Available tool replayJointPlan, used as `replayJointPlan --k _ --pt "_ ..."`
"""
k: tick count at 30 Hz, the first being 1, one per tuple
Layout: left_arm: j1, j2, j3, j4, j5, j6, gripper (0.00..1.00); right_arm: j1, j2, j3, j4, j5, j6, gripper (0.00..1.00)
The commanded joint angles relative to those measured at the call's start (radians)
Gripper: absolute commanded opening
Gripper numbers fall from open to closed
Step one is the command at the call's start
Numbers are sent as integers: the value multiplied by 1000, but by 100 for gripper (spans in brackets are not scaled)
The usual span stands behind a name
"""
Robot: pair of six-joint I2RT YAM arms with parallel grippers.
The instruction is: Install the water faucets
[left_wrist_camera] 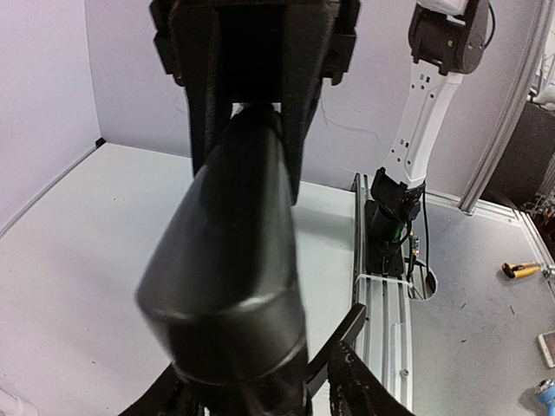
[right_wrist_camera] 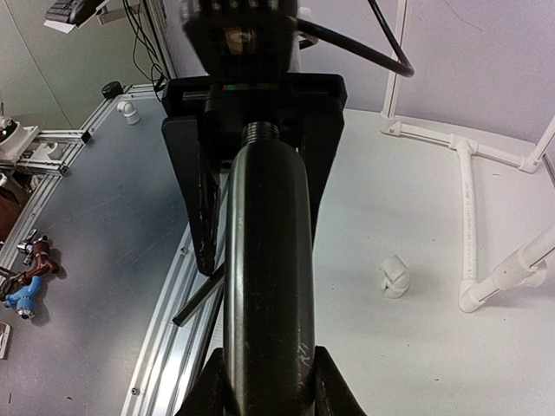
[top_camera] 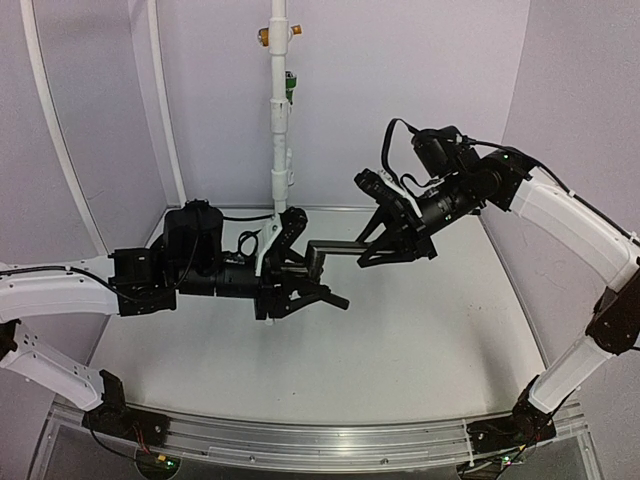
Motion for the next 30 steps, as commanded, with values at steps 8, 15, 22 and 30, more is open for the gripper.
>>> replayJointPlan --k 8,15,22,30 --pt "2 12 40 38 21 3 2 10 -41 20 63 -84 11 0" --pt "2 2 36 43 18 3 0 17 -37 -1 69 -40 7 29" --pt "2 2 28 54 20 2 0 44 -22 -27 94 11 27 57" --pt "3 -5 9 73 -3 3 0 75 12 -83 123 33 40 71"
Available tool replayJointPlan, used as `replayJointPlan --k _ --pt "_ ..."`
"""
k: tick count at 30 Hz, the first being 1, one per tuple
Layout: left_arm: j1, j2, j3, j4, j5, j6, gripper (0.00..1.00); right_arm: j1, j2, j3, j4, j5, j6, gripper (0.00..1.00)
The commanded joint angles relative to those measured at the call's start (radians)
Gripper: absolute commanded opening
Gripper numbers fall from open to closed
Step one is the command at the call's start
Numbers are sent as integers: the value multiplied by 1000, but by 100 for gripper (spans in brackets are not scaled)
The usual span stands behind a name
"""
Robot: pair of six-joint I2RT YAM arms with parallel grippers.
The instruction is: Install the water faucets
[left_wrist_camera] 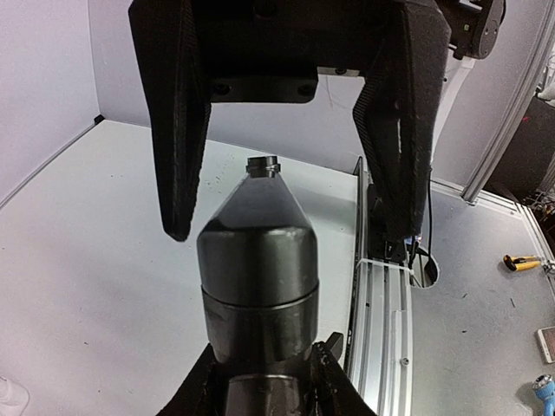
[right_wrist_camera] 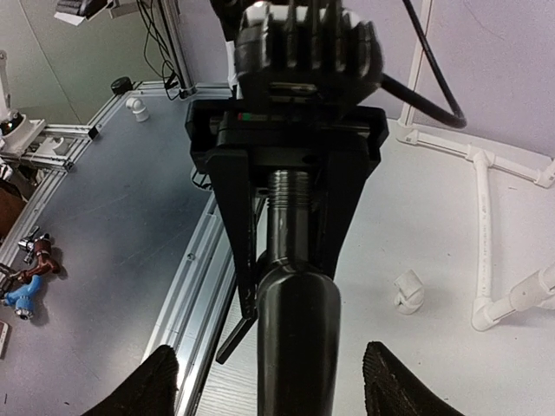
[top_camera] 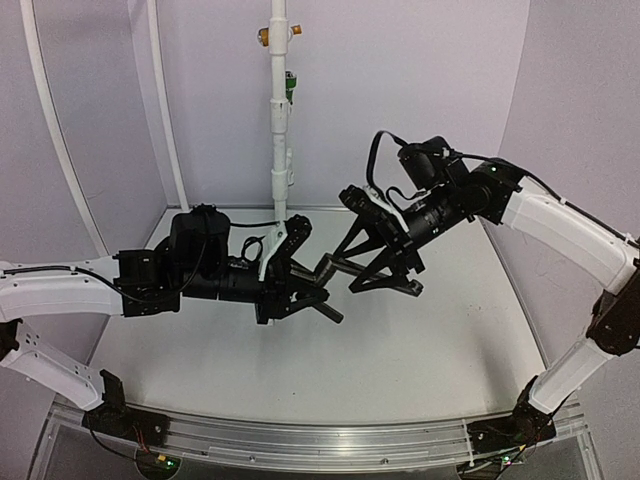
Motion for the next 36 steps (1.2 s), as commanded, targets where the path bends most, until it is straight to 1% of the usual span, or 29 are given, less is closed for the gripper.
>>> replayJointPlan --k 1,7,14,17,18,21,27,29,30,31,32,33,34,36 --pt "-2 -23 12 103 -5 16 0 10 17 -25 36 25 8 71" --pt "-1 -32 1 129 -10 14 0 9 28 -57 77 29 14 75" --pt "-1 -33 -16 171 -9 9 0 15 45 -92 160 5 56 73" --pt "-1 -37 -20 178 -5 5 0 15 49 -109 185 7 73 78" --pt "-2 -39 -22 180 -6 4 0 15 48 -112 188 7 72 78" --pt "-2 -52 -35 194 -14 -1 0 16 40 -120 192 10 63 71" --pt "-1 -68 -57 225 -21 -15 0 15 25 -143 197 16 51 48" --pt "0 -69 -63 236 -21 -18 0 16 24 -140 199 5 57 44" --pt "0 -69 -66 243 -21 -19 0 16 24 -140 199 4 58 45" --pt "-1 -71 -69 247 -20 -20 0 15 25 -142 199 4 60 52" --pt "0 -73 -70 250 -19 -20 0 15 24 -145 199 6 58 64" --pt "-1 -76 -71 251 -17 -21 0 15 22 -149 199 7 55 73" --pt "-1 -78 -72 250 -13 -21 0 15 19 -154 199 6 50 76" --pt "0 -80 -73 250 -9 -24 0 14 14 -161 199 5 42 75"
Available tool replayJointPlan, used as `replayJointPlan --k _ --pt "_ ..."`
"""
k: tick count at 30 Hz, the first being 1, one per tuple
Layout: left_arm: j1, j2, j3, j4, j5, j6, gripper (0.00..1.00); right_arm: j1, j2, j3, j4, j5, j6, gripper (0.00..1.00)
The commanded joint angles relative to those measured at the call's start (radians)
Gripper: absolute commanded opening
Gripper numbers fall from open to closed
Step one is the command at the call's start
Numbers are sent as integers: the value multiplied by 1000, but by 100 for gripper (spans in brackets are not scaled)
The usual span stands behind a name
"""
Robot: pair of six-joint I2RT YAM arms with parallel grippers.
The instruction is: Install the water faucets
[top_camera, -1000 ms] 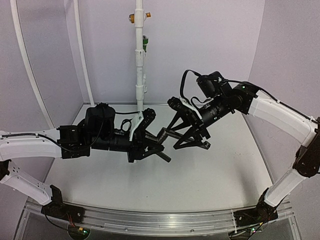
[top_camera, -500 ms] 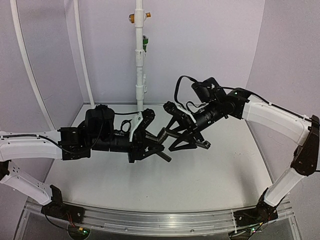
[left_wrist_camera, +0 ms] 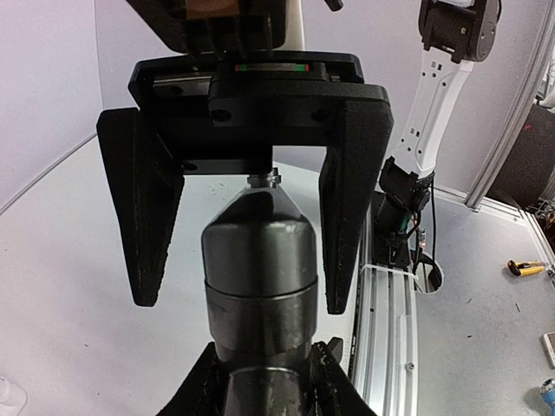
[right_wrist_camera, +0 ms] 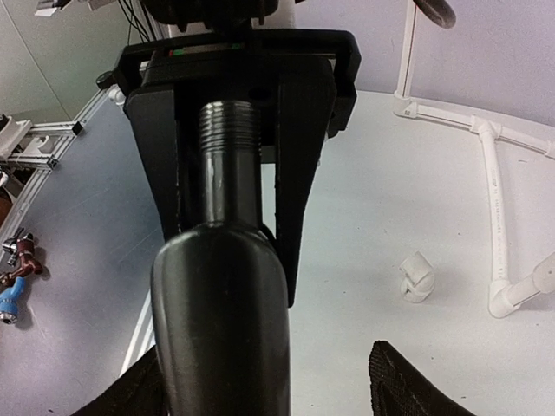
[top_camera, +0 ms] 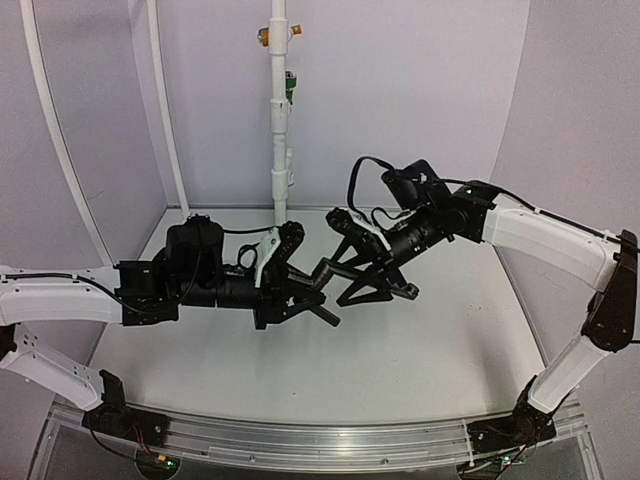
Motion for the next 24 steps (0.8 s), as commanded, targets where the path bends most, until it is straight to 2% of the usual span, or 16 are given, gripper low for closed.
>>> replayJointPlan --k 1,6,12,16,17,18,21,22,24 --pt "0 -60 12 143 9 -14 0 6 -26 -20 18 -15 -16 74" --pt "0 -72 5 151 15 -20 0 7 -35 -34 18 -9 -32 60" --pt "0 -75 -2 153 4 -21 0 7 -45 -30 17 -21 -21 36" --pt "0 -73 4 124 -31 -20 1 7 -54 -24 16 -13 -7 2" --pt "0 -71 13 102 -41 -19 7 6 -56 -24 16 -9 -1 0" --pt "1 -70 22 78 -51 -20 19 5 -57 -25 16 -6 5 0" --pt "4 -72 48 4 -99 -28 61 4 -61 -25 14 20 33 0" --pt "4 -77 57 -27 -119 -34 70 2 -62 -26 13 31 42 0" --pt "8 -95 64 -78 -150 -49 82 -2 -66 -31 11 58 61 0"
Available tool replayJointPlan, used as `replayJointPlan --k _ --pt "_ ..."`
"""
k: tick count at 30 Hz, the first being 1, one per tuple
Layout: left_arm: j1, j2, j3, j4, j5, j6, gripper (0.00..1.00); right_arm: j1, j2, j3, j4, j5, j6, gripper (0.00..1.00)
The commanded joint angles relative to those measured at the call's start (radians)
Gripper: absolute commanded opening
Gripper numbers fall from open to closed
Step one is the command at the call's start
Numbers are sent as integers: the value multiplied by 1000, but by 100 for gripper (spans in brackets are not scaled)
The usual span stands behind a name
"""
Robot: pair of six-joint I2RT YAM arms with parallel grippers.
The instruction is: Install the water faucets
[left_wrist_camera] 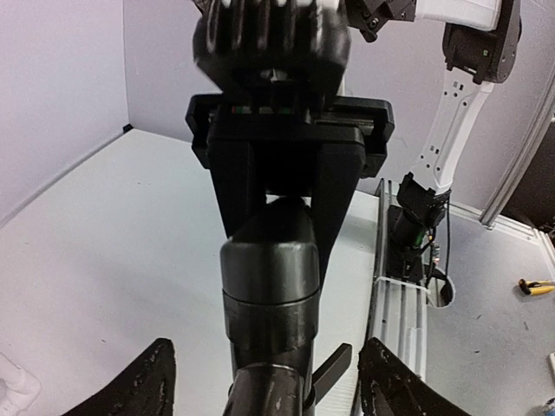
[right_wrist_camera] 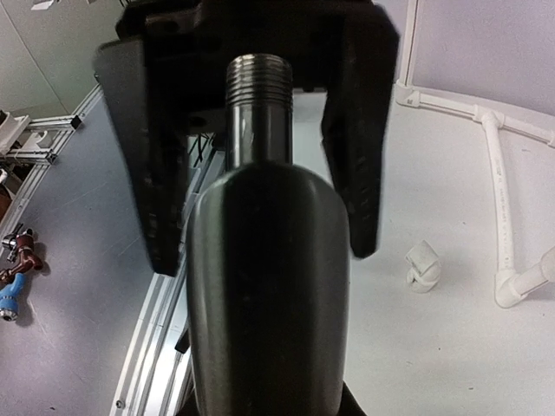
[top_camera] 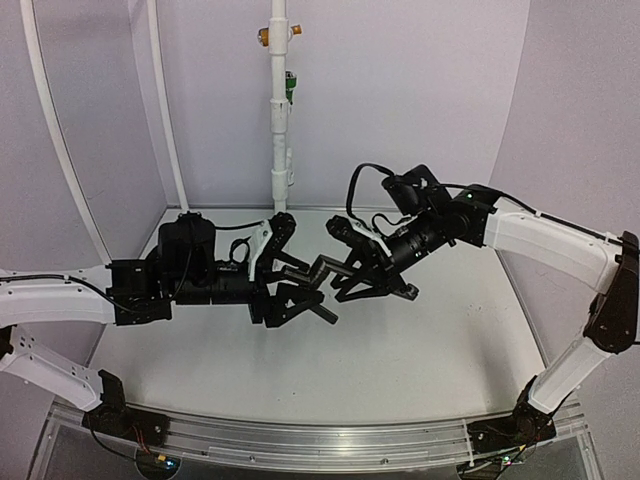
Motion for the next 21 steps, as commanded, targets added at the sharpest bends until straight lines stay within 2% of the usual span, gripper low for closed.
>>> replayJointPlan --k 1,4,10,16,21 --pt "9 -69 65 -81 -95 -23 87 -10 -52 -2 11 45 59 0" --pt "15 -107 61 -169 -160 -41 92 -25 -72 -25 9 100 79 0" --pt "96 -76 125 -451 -352 -141 94 -78 -112 -87 -3 253 97 0" --pt "262 131 279 -753 -353 -244 92 -85 -134 -125 -37 357 107 0" --pt "305 325 420 -902 -280 -210 88 -85 -117 -121 -93 369 105 0"
